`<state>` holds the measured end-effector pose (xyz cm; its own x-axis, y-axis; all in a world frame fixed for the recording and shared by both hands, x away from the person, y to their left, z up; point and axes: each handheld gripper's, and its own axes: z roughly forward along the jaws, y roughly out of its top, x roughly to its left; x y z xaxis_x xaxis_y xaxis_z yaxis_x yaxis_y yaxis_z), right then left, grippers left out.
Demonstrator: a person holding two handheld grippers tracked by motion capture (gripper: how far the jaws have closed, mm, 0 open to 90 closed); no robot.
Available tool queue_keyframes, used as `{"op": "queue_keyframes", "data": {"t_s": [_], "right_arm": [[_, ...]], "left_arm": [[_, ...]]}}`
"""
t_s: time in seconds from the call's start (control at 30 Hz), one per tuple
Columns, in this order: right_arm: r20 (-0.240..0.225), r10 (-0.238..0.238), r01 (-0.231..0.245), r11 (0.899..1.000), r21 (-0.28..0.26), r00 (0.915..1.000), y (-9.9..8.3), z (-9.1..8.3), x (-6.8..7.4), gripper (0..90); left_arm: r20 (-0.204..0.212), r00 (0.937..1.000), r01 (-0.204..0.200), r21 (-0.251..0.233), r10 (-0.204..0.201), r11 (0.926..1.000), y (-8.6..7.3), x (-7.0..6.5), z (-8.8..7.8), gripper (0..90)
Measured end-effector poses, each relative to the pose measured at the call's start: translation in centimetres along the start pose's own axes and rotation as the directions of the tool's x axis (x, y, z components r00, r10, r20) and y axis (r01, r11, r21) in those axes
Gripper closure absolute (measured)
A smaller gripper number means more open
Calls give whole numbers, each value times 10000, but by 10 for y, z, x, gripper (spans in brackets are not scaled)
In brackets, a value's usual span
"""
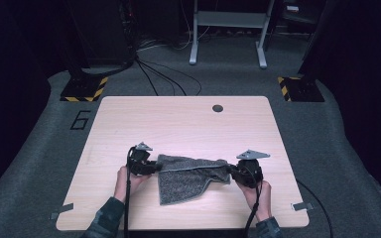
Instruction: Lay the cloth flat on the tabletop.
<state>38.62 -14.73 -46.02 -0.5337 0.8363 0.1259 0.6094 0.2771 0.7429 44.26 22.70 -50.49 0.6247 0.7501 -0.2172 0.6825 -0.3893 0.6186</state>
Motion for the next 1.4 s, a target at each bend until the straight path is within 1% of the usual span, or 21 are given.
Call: {"op": "queue_keyframes", "data": {"t_s": [0.13, 0.27, 0.33, 0.37, 0.43, 0.53, 0.57, 0.63, 0.73, 0.83, 0.9, 0.93, 0.97, 1.0, 1.13, 1.17, 1.2, 1.23, 1.27, 1.3, 1.4], "right_arm": [[31, 158, -158, 9998, 91, 9999, 0, 2, 0, 794], [85, 22, -22, 10000, 17, 10000, 2, 2, 1, 791], [151, -78, 78, 10000, 56, 9999, 3, 2, 2, 776], [161, -14, 13, 10000, 68, 9999, 3, 3, 2, 750], [293, -17, 14, 9999, 111, 9996, 5, 4, 2, 722], [353, -26, 22, 9999, 122, 9994, 7, 5, 1, 708], [330, 14, -18, 9999, 129, 9995, 8, 6, 0, 692], [405, 105, -112, 9998, 174, 9991, 9, 8, -2, 605], [332, 92, -100, 9997, 244, 9994, 10, 9, -4, 613], [230, -28, 21, 9996, 267, 9997, 11, 12, -5, 660], [199, -44, 38, 9995, 308, 9998, 12, 12, -5, 677], [203, -202, 196, 9994, 300, 9996, 13, 12, -5, 682], [180, -134, 129, 9995, 283, 9997, 13, 13, -4, 705], [125, -250, 246, 9993, 296, 9996, 14, 12, -4, 740], [-58, -346, 347, 9993, 150, 9994, 16, 11, -3, 872], [-84, -251, 252, 9996, 141, 9996, 17, 10, -2, 877], [-100, -370, 371, 9993, 108, 9993, 18, 9, -2, 879], [-181, -348, 349, 9994, 48, 9992, 19, 8, -2, 881], [-198, -295, 295, 9996, 17, 9994, 20, 7, -1, 882], [-227, -354, 354, 9994, -13, 9991, 20, 6, -2, 883], [-448, -153, 150, 9999, -75, 9989, 20, 4, -2, 884]], "left_arm": [[-53, 9999, -103, 122, 104, 9999, -4, -3, 1, 661], [-212, 9994, -281, 108, 283, 9995, -5, -5, 0, 810], [-256, 9992, -319, 71, 321, 9995, -4, -6, 0, 855], [-286, 9983, -504, 81, 506, 9987, -4, -7, -1, 864], [-335, 9979, -555, 56, 556, 9984, -3, -8, -1, 871], [-286, 9981, -545, 59, 546, 9985, -3, -6, -2, 872], [-320, 9986, -411, 15, 411, 9992, -3, -6, -2, 873], [-252, 9988, -418, 26, 418, 9991, -3, -4, -2, 872], [-200, 9993, -324, 11, 324, 9995, -3, -2, -2, 872], [-212, 9993, -325, -45, 324, 9995, -3, -1, -2, 872], [-152, 9990, -418, -33, 417, 9991, -2, -1, -2, 872], [-200, 9988, -456, -47, 455, 9989, -2, -2, -2, 873], [-144, 9990, -418, -47, 417, 9991, -1, -1, -3, 873], [-139, 9993, -340, -60, 339, 9994, -1, -2, -3, 874], [-128, 9993, -357, -209, 355, 9991, 0, -2, -5, 879], [-109, 9992, -379, -203, 376, 9991, 0, -2, -7, 880], [-91, 9991, -423, -237, 421, 9988, 0, -2, -7, 881], [-69, 9995, -300, -326, 297, 9990, -1, -3, -8, 882], [-12, 9993, -385, -339, 385, 9987, -1, -2, -10, 881], [-19, 9995, -303, -335, 303, 9990, -1, -3, -10, 882], [97, 9997, -233, -375, 237, 9990, -2, -2, -13, 882]]}}
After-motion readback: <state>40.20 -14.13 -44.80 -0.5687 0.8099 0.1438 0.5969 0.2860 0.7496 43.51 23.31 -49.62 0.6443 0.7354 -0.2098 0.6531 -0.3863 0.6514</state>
